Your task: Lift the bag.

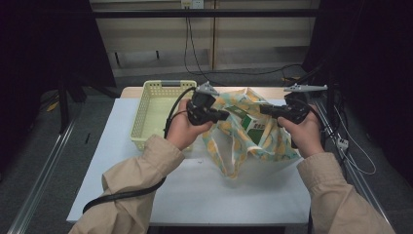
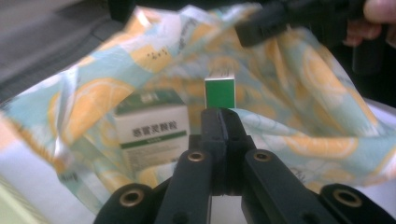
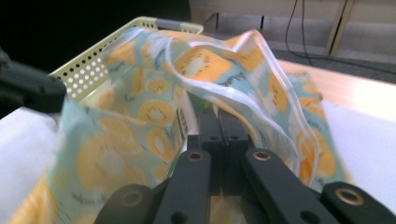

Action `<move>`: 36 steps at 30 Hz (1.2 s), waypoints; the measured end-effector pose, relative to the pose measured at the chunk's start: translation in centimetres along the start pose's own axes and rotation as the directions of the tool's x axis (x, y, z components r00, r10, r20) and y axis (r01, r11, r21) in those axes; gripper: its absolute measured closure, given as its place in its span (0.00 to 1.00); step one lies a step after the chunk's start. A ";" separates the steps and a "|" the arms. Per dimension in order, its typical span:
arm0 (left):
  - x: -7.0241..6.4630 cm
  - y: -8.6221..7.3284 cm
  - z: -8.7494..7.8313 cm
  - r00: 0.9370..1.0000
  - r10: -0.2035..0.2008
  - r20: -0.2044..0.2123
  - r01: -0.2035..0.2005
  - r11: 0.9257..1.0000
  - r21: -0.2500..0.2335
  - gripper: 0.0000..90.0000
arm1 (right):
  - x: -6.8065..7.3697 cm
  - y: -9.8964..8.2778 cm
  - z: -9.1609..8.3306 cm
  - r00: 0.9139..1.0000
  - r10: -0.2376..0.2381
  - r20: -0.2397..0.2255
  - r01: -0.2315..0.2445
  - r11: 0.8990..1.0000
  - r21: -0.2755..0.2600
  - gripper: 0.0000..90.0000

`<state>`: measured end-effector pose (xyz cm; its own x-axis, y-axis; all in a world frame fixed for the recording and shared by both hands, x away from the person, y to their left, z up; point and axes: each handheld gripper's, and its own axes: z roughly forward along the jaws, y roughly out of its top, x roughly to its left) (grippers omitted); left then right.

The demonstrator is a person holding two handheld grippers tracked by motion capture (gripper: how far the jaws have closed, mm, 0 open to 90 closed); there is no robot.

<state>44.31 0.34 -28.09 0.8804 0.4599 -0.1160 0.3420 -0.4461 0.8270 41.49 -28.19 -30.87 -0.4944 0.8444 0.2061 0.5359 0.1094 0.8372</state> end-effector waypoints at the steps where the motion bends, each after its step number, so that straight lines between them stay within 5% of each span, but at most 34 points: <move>1: 0.2 0.8 -0.4 1.000 -0.002 0.000 0.002 1.000 -0.012 1.00 | 0.0 0.4 -0.1 1.000 0.001 0.000 -0.001 1.000 -0.004 1.00; 8: 1.8 5.6 -2.0 0.999 -0.008 -0.037 0.006 0.998 -0.062 1.00 | 0.3 4.2 -1.1 1.000 -0.024 0.003 0.024 0.999 -0.042 1.00; 17: 2.8 3.3 -0.7 0.998 -0.061 0.022 0.061 0.998 -0.012 0.99 | 1.0 3.2 0.5 0.999 -0.013 -0.049 0.012 1.000 -0.019 0.93; 19: 3.0 2.5 -0.8 0.995 -0.090 0.043 0.091 0.996 -0.014 0.84 | 1.3 2.7 0.7 0.998 -0.006 -0.064 0.004 1.000 -0.027 0.85; 21: 3.1 1.7 -0.8 0.992 -0.118 0.037 0.118 0.993 0.015 0.58 | 1.7 2.2 1.0 0.996 0.006 -0.089 -0.008 1.000 -0.022 0.62; 25: 3.0 0.0 -1.1 0.990 -0.135 0.043 0.132 0.989 0.059 0.31 | 2.7 1.5 1.1 0.995 -0.010 -0.100 0.011 1.000 0.006 0.27; 30: 2.9 -1.8 -2.3 0.990 -0.130 0.056 0.126 0.990 0.067 0.14 | 2.9 0.4 0.2 0.992 -0.016 -0.123 0.017 1.000 0.001 0.20; 36: 2.1 -4.2 -3.7 0.993 -0.088 0.079 0.083 0.994 0.066 0.07 | 2.8 -1.4 -1.1 0.991 -0.044 -0.129 0.042 0.999 -0.016 0.18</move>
<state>43.54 6.01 -29.78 0.8702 0.4348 -0.2316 0.4346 -0.4562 0.7766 38.63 -26.58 -30.92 -0.6018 0.7640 0.2328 0.5036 0.1368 0.8530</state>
